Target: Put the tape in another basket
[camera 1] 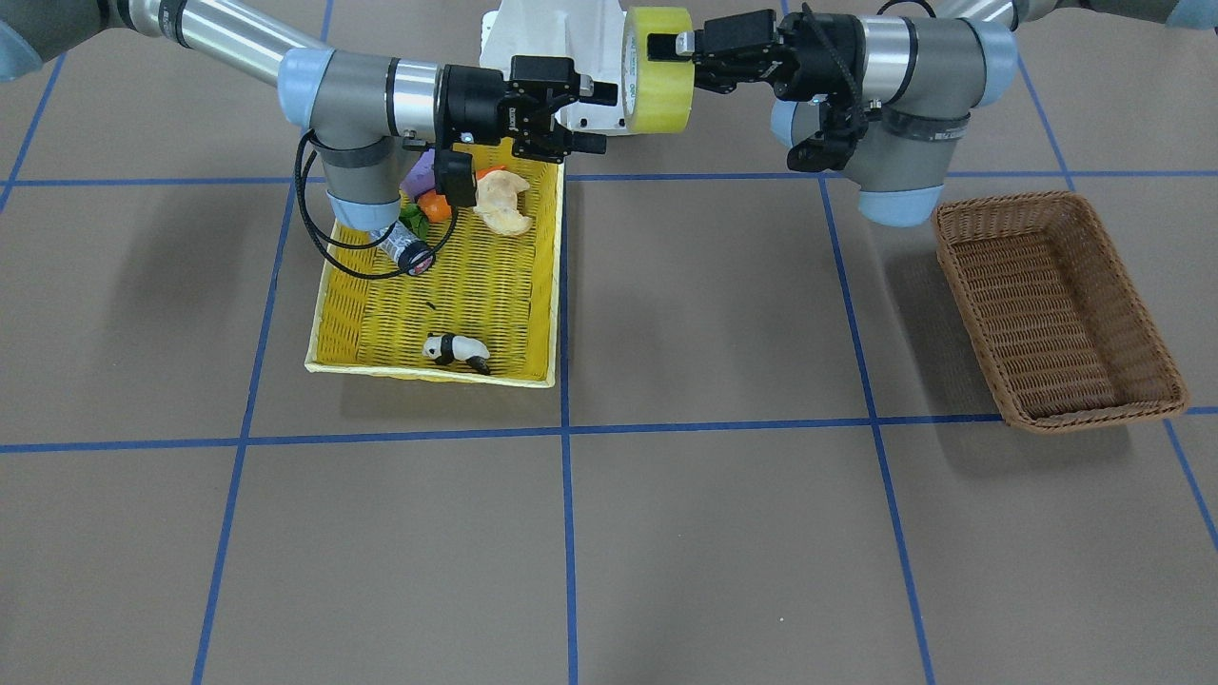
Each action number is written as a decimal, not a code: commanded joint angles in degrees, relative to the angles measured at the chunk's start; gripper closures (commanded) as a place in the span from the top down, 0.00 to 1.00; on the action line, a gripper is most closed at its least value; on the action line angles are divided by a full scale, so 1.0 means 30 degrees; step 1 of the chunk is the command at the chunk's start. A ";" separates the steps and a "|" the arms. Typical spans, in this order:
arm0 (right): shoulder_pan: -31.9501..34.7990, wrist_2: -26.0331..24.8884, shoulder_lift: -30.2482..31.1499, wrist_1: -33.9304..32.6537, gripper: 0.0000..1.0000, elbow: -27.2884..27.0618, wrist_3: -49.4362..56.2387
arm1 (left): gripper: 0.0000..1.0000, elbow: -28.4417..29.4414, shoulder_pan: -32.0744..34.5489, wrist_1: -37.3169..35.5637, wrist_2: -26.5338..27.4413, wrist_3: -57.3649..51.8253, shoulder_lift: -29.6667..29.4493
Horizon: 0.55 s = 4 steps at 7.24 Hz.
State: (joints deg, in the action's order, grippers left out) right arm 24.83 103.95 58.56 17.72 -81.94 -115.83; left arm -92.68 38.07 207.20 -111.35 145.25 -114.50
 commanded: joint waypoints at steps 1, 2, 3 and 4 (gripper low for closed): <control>0.0916 0.0183 0.1039 0.0101 1.00 0.0009 0.1042 | 0.00 -0.0103 0.1393 0.0014 0.0318 -0.0455 0.1274; 0.1156 0.0330 0.1219 -0.0394 1.00 0.0271 0.3690 | 0.00 -0.0219 0.2505 -0.0247 0.0348 -0.1618 0.1976; 0.1622 0.0535 0.1627 -0.2052 1.00 0.0302 0.6153 | 0.00 -0.0075 0.3241 -0.0307 -0.0058 -0.4298 0.2999; 0.2526 0.2074 0.2037 -0.3606 1.00 0.0100 0.8730 | 0.00 -0.0190 0.3422 -0.0743 -0.0874 -0.6935 0.3966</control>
State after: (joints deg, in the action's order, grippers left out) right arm 29.78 106.44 63.25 12.06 -81.30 -98.59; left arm -93.10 46.80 206.07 -111.81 133.18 -106.00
